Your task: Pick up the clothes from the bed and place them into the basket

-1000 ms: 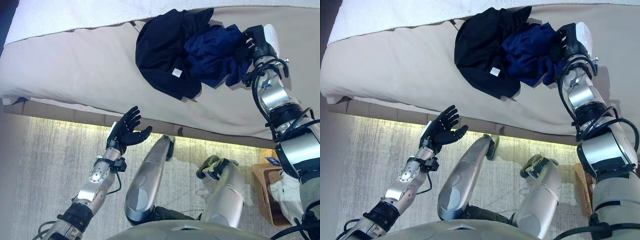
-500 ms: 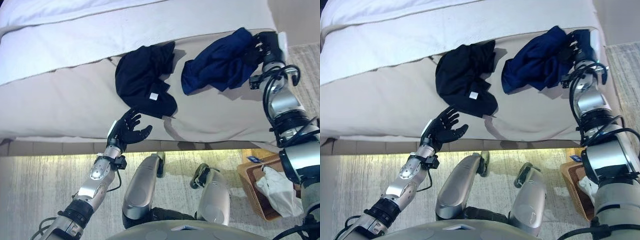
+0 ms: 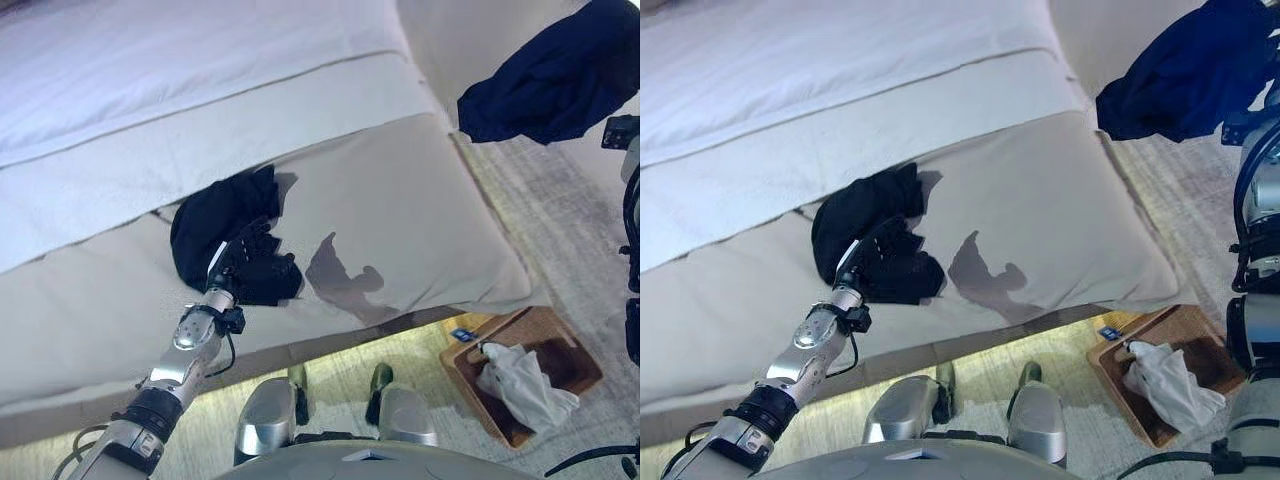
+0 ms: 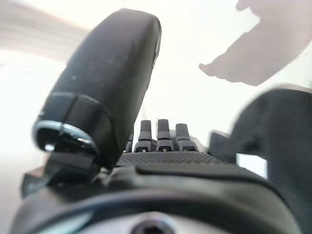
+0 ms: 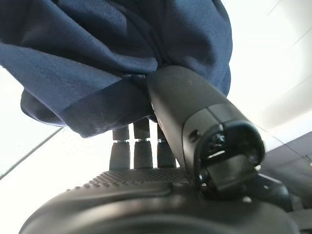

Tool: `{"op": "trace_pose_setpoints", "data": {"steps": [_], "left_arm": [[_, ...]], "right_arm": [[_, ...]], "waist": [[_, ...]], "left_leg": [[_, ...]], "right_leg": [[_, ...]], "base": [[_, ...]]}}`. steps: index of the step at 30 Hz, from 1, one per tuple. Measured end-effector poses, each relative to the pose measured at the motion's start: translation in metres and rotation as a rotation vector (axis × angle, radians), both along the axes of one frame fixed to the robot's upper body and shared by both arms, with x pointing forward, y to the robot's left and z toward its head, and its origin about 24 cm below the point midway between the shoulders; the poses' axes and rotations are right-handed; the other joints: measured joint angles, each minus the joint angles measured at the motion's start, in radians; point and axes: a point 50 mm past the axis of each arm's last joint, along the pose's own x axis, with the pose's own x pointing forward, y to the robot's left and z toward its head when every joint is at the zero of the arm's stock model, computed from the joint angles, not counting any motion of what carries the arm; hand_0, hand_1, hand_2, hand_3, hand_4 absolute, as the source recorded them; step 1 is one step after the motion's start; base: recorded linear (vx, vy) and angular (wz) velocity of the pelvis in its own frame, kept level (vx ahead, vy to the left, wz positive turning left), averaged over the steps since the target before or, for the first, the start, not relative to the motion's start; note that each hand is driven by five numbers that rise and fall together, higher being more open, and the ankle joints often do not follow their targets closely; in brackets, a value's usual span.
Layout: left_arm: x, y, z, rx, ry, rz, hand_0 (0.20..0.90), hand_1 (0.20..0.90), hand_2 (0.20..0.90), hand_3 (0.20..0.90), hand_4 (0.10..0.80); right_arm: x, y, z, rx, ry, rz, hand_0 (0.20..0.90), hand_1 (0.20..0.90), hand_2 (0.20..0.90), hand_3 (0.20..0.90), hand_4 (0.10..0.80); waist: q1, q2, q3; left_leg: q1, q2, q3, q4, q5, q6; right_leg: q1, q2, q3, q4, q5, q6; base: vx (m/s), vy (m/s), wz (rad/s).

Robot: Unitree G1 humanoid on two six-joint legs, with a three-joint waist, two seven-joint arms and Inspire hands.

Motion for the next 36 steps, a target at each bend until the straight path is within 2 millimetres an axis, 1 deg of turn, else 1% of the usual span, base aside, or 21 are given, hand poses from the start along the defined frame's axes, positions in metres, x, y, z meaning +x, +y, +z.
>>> {"op": "trace_pose_setpoints", "data": {"steps": [1, 2, 3, 4, 5, 6, 7, 9, 10, 11, 13, 15, 17, 19, 22, 23, 24, 26, 30, 31, 36], "left_arm": [[0.001, 0.001, -0.002, 0.006, 0.007, 0.012, 0.9, 0.9, 0.9, 0.9, 0.8], [0.0, 0.004, -0.003, 0.016, 0.015, 0.013, 0.9, 0.9, 0.9, 0.9, 0.8], [0.0, 0.008, -0.003, 0.033, 0.017, 0.015, 0.9, 0.9, 0.9, 0.9, 0.8], [0.002, 0.012, -0.001, 0.052, 0.013, 0.016, 0.9, 0.9, 0.9, 0.9, 0.8], [0.002, 0.012, -0.001, 0.052, 0.015, 0.019, 0.9, 0.9, 0.9, 0.9, 0.8], [0.002, 0.013, -0.002, 0.059, 0.015, 0.016, 0.9, 0.9, 0.9, 0.9, 0.8], [0.002, 0.012, -0.002, 0.06, 0.018, 0.015, 0.9, 0.9, 0.9, 0.9, 0.8], [0.001, 0.01, -0.004, 0.055, 0.028, 0.007, 0.9, 0.9, 0.9, 0.9, 0.8], [0.0, 0.01, -0.005, 0.055, 0.036, -0.001, 0.9, 0.9, 0.9, 0.9, 0.8], [-0.001, 0.01, -0.007, 0.059, 0.043, -0.009, 0.9, 0.9, 0.9, 0.9, 0.8], [-0.005, 0.01, -0.01, 0.058, 0.061, -0.007, 0.9, 0.9, 0.9, 0.9, 0.8], [-0.006, 0.01, -0.012, 0.059, 0.073, -0.006, 0.9, 0.9, 0.9, 0.9, 0.8], [-0.009, 0.009, -0.016, 0.062, 0.089, -0.008, 0.9, 0.9, 0.9, 0.9, 0.8], [-0.01, 0.004, -0.018, 0.056, 0.095, -0.015, 0.9, 0.9, 0.9, 0.9, 0.8], [-0.01, 0.0, -0.019, 0.047, 0.104, -0.025, 0.9, 0.9, 0.9, 0.9, 0.8], [-0.01, 0.0, -0.02, 0.046, 0.111, -0.028, 0.9, 0.9, 0.9, 0.9, 0.8], [-0.01, -0.001, -0.02, 0.044, 0.112, -0.032, 0.9, 0.9, 0.9, 0.9, 0.8], [-0.011, -0.003, -0.021, 0.037, 0.115, -0.04, 0.9, 0.9, 0.9, 0.9, 0.8], [-0.013, -0.007, -0.028, 0.022, 0.152, -0.039, 0.9, 0.9, 0.9, 0.9, 0.8], [-0.014, -0.007, -0.03, 0.022, 0.161, -0.041, 0.9, 0.9, 0.9, 0.9, 0.8], [-0.018, -0.013, -0.036, 0.029, 0.199, -0.079, 0.9, 0.9, 0.9, 0.9, 0.8]], "right_arm": [[-0.002, -0.001, -0.008, -0.002, 0.022, 0.004, 0.3, 0.3, 0.3, 0.2, 0.1], [-0.004, -0.002, -0.014, -0.002, 0.036, 0.012, 0.3, 0.3, 0.3, 0.2, 0.1], [-0.005, -0.002, -0.018, -0.003, 0.045, 0.014, 0.3, 0.3, 0.3, 0.2, 0.1], [-0.01, -0.007, -0.023, 0.009, 0.045, 0.005, 0.3, 0.3, 0.3, 0.2, 0.1], [-0.013, -0.01, -0.024, 0.02, 0.036, -0.001, 0.3, 0.3, 0.3, 0.2, 0.1], [-0.015, -0.011, -0.025, 0.025, 0.033, -0.007, 0.3, 0.3, 0.3, 0.2, 0.1], [-0.016, -0.012, -0.026, 0.028, 0.034, -0.01, 0.3, 0.3, 0.3, 0.2, 0.1], [-0.02, -0.017, -0.033, 0.036, 0.05, -0.019, 0.3, 0.3, 0.3, 0.2, 0.1], [-0.024, -0.021, -0.04, 0.042, 0.064, -0.03, 0.3, 0.3, 0.3, 0.2, 0.1], [-0.03, -0.025, -0.048, 0.049, 0.082, -0.041, 0.3, 0.3, 0.3, 0.2, 0.1], [-0.039, -0.032, -0.058, 0.062, 0.103, -0.059, 0.3, 0.3, 0.3, 0.2, 0.1], [-0.046, -0.038, -0.063, 0.07, 0.11, -0.077, 0.3, 0.3, 0.3, 0.2, 0.1], [-0.059, -0.047, -0.076, 0.087, 0.136, -0.112, 0.3, 0.3, 0.3, 0.2, 0.1], [-0.071, -0.054, -0.089, 0.102, 0.171, -0.147, 0.3, 0.3, 0.3, 0.2, 0.1], [-0.081, -0.057, -0.114, 0.13, 0.234, -0.166, 0.3, 0.3, 0.3, 0.2, 0.1], [-0.083, -0.056, -0.124, 0.143, 0.258, -0.168, 0.3, 0.3, 0.3, 0.2, 0.1], [-0.085, -0.056, -0.127, 0.144, 0.27, -0.171, 0.3, 0.3, 0.3, 0.2, 0.1], [-0.091, -0.057, -0.139, 0.158, 0.307, -0.182, 0.3, 0.3, 0.3, 0.2, 0.1], [-0.102, -0.056, -0.163, 0.193, 0.374, -0.197, 0.3, 0.3, 0.3, 0.2, 0.1], [-0.102, -0.056, -0.165, 0.199, 0.381, -0.199, 0.3, 0.3, 0.3, 0.2, 0.1], [-0.109, -0.053, -0.194, 0.278, 0.444, -0.226, 0.3, 0.3, 0.3, 0.2, 0.1]], "waist": [[-0.006, -0.011, -0.001], [-0.031, -0.008, -0.009], [-0.042, -0.028, -0.027], [-0.057, -0.062, -0.043], [-0.059, -0.061, -0.046], [-0.066, -0.061, -0.046], [-0.079, -0.06, -0.046], [-0.085, -0.059, -0.047], [-0.094, -0.057, -0.048], [-0.099, -0.057, -0.048], [-0.117, -0.052, -0.051], [-0.136, -0.047, -0.056], [-0.175, -0.035, -0.073], [-0.215, -0.022, -0.091], [-0.242, -0.015, -0.111], [-0.247, -0.012, -0.118], [-0.249, -0.009, -0.121], [-0.253, 0.005, -0.132], [-0.266, 0.037, -0.154], [-0.268, 0.04, -0.156], [-0.268, 0.052, -0.162]], "left_leg": [[0.027, -0.003, 0.012, -0.01, 0.017, 0.011], [0.042, 0.002, 0.014, -0.022, 0.016, 0.012], [0.044, -0.013, 0.018, -0.031, 0.015, 0.011], [0.044, -0.036, 0.03, -0.031, -0.003, -0.005], [0.045, -0.031, 0.039, -0.031, -0.006, -0.01], [0.046, -0.03, 0.045, -0.031, -0.007, -0.012], [0.046, -0.031, 0.047, -0.031, -0.007, -0.013], [0.051, -0.027, 0.07, -0.031, -0.01, -0.018], [0.056, -0.02, 0.072, -0.032, -0.017, -0.028], [0.065, -0.016, 0.089, -0.032, -0.03, -0.048], [0.075, -0.007, 0.116, -0.032, -0.045, -0.07], [0.075, -0.002, 0.134, -0.033, -0.049, -0.075], [0.076, 0.001, 0.16, -0.034, -0.051, -0.078], [0.078, 0.004, 0.167, -0.035, -0.052, -0.079], [0.085, 0.017, 0.188, -0.035, -0.053, -0.081], [0.086, 0.02, 0.195, -0.036, -0.055, -0.082], [0.086, 0.022, 0.199, -0.036, -0.055, -0.083], [0.08, 0.026, 0.213, -0.037, -0.056, -0.084], [0.072, 0.037, 0.215, -0.037, -0.058, -0.087], [0.072, 0.038, 0.215, -0.037, -0.058, -0.087], [0.072, 0.048, 0.217, -0.033, -0.052, -0.094]], "right_leg": [[-0.026, -0.006, 0.017, 0.074, -0.007, 0.02], [-0.042, 0.002, 0.035, 0.062, -0.031, 0.058], [-0.041, 0.002, 0.053, -0.025, 0.008, 0.076], [-0.043, -0.008, 0.047, -0.096, 0.07, 0.089], [-0.024, 0.001, 0.06, -0.14, 0.094, 0.102], [-0.007, 0.007, 0.064, -0.181, 0.115, 0.096], [0.006, 0.01, 0.07, -0.215, 0.133, 0.096], [0.009, 0.018, 0.09, -0.232, 0.146, 0.092], [0.01, 0.026, 0.097, -0.232, 0.146, 0.092], [0.01, 0.034, 0.112, -0.232, 0.147, 0.092], [0.004, 0.041, 0.142, -0.232, 0.147, 0.092], [-0.008, 0.044, 0.164, -0.232, 0.147, 0.092], [-0.023, 0.051, 0.192, -0.232, 0.15, 0.087], [-0.025, 0.055, 0.196, -0.232, 0.151, 0.087], [-0.028, 0.067, 0.22, -0.232, 0.151, 0.087], [-0.031, 0.071, 0.224, -0.232, 0.15, 0.087], [-0.034, 0.072, 0.226, -0.232, 0.15, 0.087], [-0.047, 0.078, 0.243, -0.232, 0.15, 0.087], [-0.058, 0.088, 0.245, -0.233, 0.15, 0.087], [-0.059, 0.089, 0.245, -0.233, 0.15, 0.087], [-0.061, 0.1, 0.246, -0.233, 0.15, 0.087]], "base": [[0.003, -0.043, -0.3], [-0.002, -0.044, -0.19], [-0.011, -0.055, 0.02], [-0.014, -0.058, -0.08], [-0.022, -0.062, -0.18], [-0.024, -0.05, -0.22], [-0.032, -0.055, -0.25], [-0.038, -0.055, -0.26], [-0.032, -0.051, -0.3], [-0.022, -0.052, -0.35], [-0.012, -0.057, -0.43], [-0.011, -0.074, -0.39], [-0.017, -0.098, -0.42], [-0.017, -0.097, -0.18], [-0.025, -0.107, -0.21], [-0.023, -0.081, -0.19], [-0.023, -0.101, -0.21], [-0.024, -0.108, -0.19], [-0.032, -0.1, -0.05], [-0.04, -0.073, -0.01], [-0.025, -0.057, -0.02]]}}
